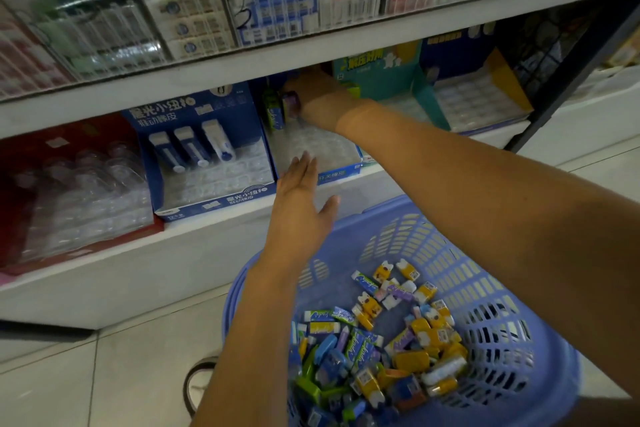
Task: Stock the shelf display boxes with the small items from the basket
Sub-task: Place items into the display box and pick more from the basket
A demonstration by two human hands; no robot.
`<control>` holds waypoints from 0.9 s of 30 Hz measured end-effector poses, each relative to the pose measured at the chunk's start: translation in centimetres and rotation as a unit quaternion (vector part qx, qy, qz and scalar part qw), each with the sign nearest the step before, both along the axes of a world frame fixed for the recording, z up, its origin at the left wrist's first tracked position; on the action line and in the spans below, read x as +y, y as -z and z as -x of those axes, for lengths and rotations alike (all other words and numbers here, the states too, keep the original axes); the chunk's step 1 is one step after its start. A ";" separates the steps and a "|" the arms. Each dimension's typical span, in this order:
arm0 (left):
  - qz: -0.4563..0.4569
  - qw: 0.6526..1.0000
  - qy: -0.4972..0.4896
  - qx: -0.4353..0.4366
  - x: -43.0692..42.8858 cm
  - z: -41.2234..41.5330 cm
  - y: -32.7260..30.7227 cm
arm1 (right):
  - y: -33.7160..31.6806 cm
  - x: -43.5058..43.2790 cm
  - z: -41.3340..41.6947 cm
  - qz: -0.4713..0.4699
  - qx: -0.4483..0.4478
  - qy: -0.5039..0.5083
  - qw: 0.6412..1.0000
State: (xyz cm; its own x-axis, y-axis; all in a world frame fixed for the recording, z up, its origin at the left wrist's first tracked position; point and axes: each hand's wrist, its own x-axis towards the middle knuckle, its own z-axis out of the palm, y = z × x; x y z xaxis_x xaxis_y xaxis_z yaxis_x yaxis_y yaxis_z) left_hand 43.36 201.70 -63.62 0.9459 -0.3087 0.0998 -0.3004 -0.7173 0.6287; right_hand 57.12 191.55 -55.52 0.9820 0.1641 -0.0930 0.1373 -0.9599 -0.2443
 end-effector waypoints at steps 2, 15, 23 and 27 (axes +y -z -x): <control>0.140 0.986 -0.054 -0.067 -0.2 1.5 0.1 | -0.2 -0.7 3.4 -0.045 -0.042 0.012 0.998; -0.241 0.878 0.097 0.403 1.0 10.3 17.8 | 21.8 -5.9 21.9 0.031 0.407 -0.003 0.913; -0.264 0.832 0.172 0.457 0.7 12.0 20.5 | 29.1 -2.5 22.6 0.077 0.351 0.131 0.924; -0.257 0.837 0.177 0.449 0.5 11.5 20.6 | 29.6 -3.1 22.6 0.065 0.352 0.149 0.922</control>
